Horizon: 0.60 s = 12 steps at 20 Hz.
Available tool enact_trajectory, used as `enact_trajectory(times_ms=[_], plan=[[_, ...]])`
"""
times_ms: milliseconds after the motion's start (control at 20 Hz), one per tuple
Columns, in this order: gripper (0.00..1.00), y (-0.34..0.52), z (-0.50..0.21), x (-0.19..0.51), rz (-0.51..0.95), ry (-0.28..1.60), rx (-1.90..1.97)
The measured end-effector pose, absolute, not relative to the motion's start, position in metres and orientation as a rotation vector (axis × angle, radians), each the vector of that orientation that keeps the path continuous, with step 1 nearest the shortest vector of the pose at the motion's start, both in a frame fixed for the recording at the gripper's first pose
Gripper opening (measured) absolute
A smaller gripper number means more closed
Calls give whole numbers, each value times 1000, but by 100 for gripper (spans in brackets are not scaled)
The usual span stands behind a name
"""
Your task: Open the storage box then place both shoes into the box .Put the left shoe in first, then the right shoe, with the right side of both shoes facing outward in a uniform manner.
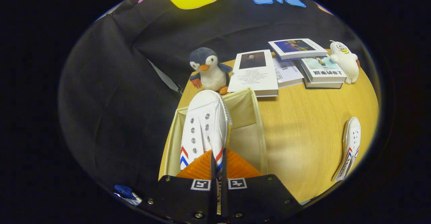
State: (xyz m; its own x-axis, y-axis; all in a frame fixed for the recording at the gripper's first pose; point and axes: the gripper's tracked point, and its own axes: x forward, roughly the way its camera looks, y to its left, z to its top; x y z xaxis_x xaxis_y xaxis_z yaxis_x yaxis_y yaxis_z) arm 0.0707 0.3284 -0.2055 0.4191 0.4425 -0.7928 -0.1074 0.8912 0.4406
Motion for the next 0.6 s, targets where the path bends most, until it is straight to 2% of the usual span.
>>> enact_trajectory(times_ms=[600], plan=[[5, 373, -265, 52, 340, 1212, 317]])
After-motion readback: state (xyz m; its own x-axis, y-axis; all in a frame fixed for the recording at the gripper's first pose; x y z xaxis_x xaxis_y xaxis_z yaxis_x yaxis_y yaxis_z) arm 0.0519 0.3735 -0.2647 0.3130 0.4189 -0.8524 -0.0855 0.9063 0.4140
